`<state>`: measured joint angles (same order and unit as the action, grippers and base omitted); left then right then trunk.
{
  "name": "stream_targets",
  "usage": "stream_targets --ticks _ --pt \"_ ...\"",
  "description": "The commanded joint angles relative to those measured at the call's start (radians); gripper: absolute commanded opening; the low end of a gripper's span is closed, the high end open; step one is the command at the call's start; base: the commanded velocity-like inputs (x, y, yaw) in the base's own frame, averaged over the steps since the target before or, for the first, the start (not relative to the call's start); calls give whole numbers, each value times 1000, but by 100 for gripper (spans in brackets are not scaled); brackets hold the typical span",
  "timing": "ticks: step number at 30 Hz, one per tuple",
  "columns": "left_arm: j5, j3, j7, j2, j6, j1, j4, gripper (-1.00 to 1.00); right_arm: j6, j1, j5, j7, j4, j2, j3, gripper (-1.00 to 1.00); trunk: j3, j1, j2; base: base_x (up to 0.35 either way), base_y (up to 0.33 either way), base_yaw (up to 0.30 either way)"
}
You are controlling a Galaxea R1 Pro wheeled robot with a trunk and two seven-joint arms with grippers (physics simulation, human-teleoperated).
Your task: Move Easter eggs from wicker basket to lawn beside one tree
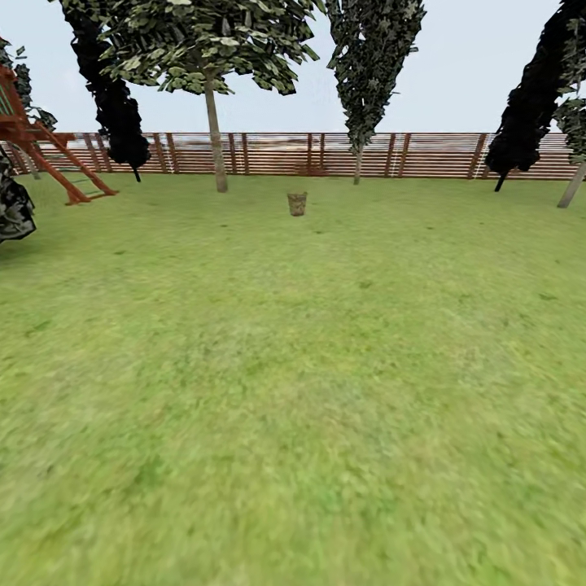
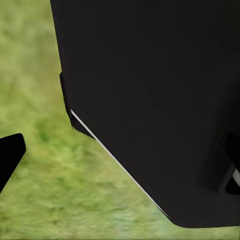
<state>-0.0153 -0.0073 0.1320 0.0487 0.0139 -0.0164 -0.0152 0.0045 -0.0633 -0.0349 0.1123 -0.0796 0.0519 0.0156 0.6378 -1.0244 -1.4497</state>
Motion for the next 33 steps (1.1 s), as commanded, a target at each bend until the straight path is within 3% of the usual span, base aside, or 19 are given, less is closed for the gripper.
stream_targets --ticks 1,33 --pt "-2 0 3 0 1 0 -2 100 0 -1 -3 3 -2 0 1 100 1 -1 0 344 0 0" --pt "0 0 3 0 0 0 -2 100 0 -1 -3 3 -2 0 1 100 1 -1 0 344 0 0"
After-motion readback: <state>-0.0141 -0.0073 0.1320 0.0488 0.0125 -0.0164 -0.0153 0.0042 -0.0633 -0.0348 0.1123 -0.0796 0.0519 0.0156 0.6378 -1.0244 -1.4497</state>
